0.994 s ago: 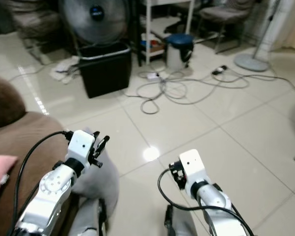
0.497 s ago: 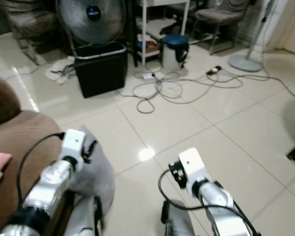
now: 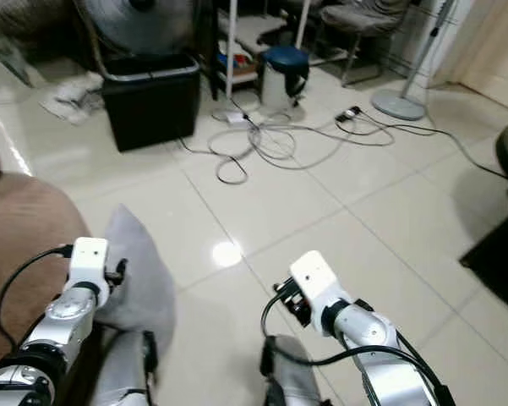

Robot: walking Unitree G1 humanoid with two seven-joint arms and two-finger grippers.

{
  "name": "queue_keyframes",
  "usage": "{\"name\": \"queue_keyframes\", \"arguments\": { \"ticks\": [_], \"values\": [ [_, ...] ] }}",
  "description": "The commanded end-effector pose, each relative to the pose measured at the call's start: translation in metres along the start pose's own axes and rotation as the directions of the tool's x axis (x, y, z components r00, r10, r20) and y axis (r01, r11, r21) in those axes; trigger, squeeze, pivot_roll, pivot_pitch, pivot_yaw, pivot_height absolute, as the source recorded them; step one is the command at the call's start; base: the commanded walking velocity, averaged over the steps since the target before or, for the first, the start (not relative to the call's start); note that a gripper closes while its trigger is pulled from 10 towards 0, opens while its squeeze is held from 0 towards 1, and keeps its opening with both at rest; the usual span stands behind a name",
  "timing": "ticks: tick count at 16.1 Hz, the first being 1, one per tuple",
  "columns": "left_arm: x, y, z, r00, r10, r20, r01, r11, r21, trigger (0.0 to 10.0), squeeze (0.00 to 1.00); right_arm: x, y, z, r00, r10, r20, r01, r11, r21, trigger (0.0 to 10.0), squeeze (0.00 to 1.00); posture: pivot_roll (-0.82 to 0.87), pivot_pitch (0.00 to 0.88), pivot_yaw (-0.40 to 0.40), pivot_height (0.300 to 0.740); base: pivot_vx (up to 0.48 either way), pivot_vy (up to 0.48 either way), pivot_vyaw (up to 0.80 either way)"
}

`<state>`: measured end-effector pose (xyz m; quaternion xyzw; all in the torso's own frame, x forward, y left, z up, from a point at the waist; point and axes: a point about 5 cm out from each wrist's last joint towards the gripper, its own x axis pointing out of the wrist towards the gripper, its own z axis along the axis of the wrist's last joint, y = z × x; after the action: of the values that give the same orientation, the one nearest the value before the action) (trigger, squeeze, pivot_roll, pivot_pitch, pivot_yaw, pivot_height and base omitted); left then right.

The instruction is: Move the pillow to the sofa from floor

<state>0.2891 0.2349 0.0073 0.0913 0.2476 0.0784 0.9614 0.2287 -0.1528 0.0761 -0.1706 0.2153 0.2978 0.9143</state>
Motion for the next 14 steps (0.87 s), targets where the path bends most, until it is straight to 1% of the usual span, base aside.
{"name": "queue_keyframes", "arguments": {
  "ticks": [1,3,5,6,7,8,9,10,11,12,13,14],
  "values": [
    [0.000,0.002,0.000,1.000,0.026,0.008,-0.025,0.999,-0.043,10.0,1.00,-0.005,-0.002,0.006,1.000,0.031,0.002,-0.031,0.998,-0.048,10.0,0.00,-0.18,0.135,-0.151,0.582,0.000,0.000,0.00],
    [-0.001,0.001,-0.005,1.000,0.023,0.013,-0.023,0.999,-0.048,10.0,1.00,-0.010,-0.003,0.015,0.997,0.069,0.021,-0.067,0.995,-0.071,10.0,0.00,-0.19,0.151,-0.165,0.582,0.000,0.000,0.00],
    [-0.003,-0.002,-0.010,1.000,0.014,0.015,-0.014,1.000,-0.022,10.0,1.00,-0.014,-0.005,0.023,0.995,0.091,0.040,-0.087,0.993,-0.085,10.0,0.00,-0.21,0.163,-0.172,0.582,0.000,0.000,0.00],
    [-0.004,0.000,-0.012,0.999,0.038,0.014,-0.038,0.999,0.027,10.0,1.00,-0.019,-0.006,0.025,0.995,0.093,0.046,-0.089,0.992,-0.090,10.0,0.00,-0.22,0.182,-0.183,0.582,0.000,0.000,0.00],
    [-0.004,0.009,-0.006,0.990,0.116,0.078,-0.126,0.982,0.141,10.0,1.00,-0.027,-0.004,0.029,0.993,0.108,0.055,-0.102,0.990,-0.100,10.0,0.00,-0.24,0.191,-0.191,0.582,0.000,0.000,0.00],
    [-0.004,0.010,-0.005,0.988,0.127,0.090,-0.139,0.978,0.153,10.0,1.00,-0.029,-0.004,0.030,0.992,0.111,0.058,-0.105,0.989,-0.103,10.0,0.00,-0.24,0.194,-0.194,0.582,0.000,0.000,0.00],
    [-0.004,0.015,-0.004,0.984,0.154,0.094,-0.168,0.972,0.163,10.0,1.00,-0.035,-0.001,0.032,0.989,0.135,0.053,-0.130,0.987,-0.100,10.0,0.00,-0.25,0.203,-0.212,0.582,0.000,0.000,0.00],
    [-0.004,0.021,-0.003,0.976,0.189,0.105,-0.205,0.965,0.163,10.0,1.00,-0.041,0.004,0.033,0.983,0.178,0.040,-0.173,0.979,-0.109,10.0,0.00,-0.25,0.216,-0.225,0.582,0.000,0.000,0.00],
    [-0.004,0.024,0.000,0.972,0.206,0.115,-0.222,0.963,0.153,10.0,1.00,-0.047,0.010,0.033,0.969,0.245,0.012,-0.242,0.963,-0.116,10.0,0.00,-0.26,0.236,-0.243,0.582,0.000,0.000,0.00],
    [-0.003,0.024,0.001,0.971,0.208,0.118,-0.225,0.962,0.154,10.0,1.00,-0.049,0.012,0.034,0.964,0.268,0.002,-0.266,0.957,-0.117,10.0,0.00,-0.26,0.241,-0.246,0.582,0.000,0.000,0.00],
    [-0.002,0.025,0.002,0.971,0.213,0.107,-0.227,0.963,0.142,10.0,1.00,-0.054,0.017,0.035,0.933,0.356,-0.042,-0.359,0.927,-0.113,10.0,0.00,-0.26,0.272,-0.256,0.582,0.000,0.000,0.00],
    [-0.001,0.022,-0.003,0.982,0.184,0.044,-0.186,0.980,0.064,10.0,1.00,-0.055,0.019,0.035,0.916,0.396,-0.064,-0.401,0.910,-0.108,10.0,0.00,-0.26,0.292,-0.260,0.582,0.000,0.000,0.00]
  ]
}}
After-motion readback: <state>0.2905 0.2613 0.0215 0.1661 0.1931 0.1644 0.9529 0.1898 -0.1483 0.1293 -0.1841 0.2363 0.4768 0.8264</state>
